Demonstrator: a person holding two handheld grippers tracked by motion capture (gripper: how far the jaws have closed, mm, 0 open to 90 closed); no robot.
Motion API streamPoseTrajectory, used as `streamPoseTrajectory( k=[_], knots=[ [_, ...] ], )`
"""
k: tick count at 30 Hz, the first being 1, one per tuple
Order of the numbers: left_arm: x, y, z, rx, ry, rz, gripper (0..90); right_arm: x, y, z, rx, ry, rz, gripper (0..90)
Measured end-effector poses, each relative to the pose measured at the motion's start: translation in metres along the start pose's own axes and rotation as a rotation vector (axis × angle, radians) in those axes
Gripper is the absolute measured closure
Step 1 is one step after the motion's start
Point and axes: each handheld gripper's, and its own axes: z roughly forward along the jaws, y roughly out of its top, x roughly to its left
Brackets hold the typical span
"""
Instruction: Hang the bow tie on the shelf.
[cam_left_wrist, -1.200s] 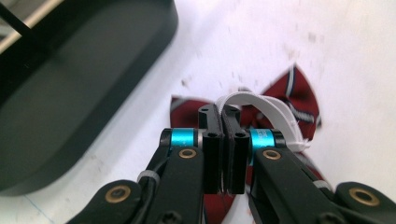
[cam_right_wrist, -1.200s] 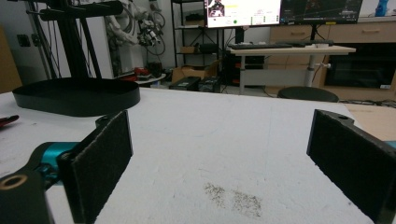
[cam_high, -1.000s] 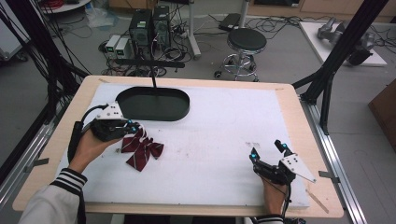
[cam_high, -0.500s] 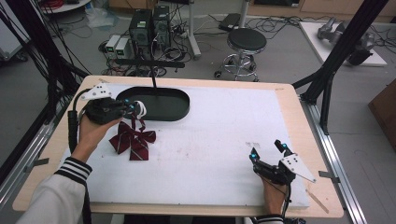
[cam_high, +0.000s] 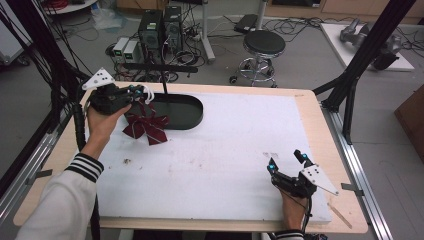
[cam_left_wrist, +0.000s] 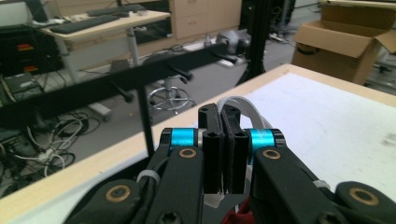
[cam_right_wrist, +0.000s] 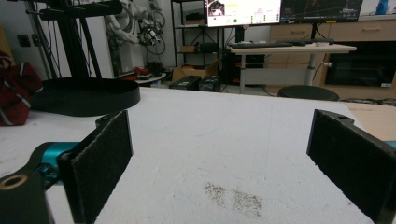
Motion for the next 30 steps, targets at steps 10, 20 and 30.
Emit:
streamPoseTrajectory(
  k=[10,20,30],
  knots=[
    [0.024,0.011,0.021,-0.034,0.045,-0.063,87.6,0.0,0.0,0.0,0.004,0.002,0.01,5.8],
    [0.034,0.032,0.044,-0.048,0.101,-0.033,87.5,0.0,0.0,0.0,0.007,0.003,0.015,5.9],
    [0.051,0.045,0.057,-0.062,0.152,-0.05,87.4,0.0,0.0,0.0,0.006,0.004,0.004,5.9]
  ],
)
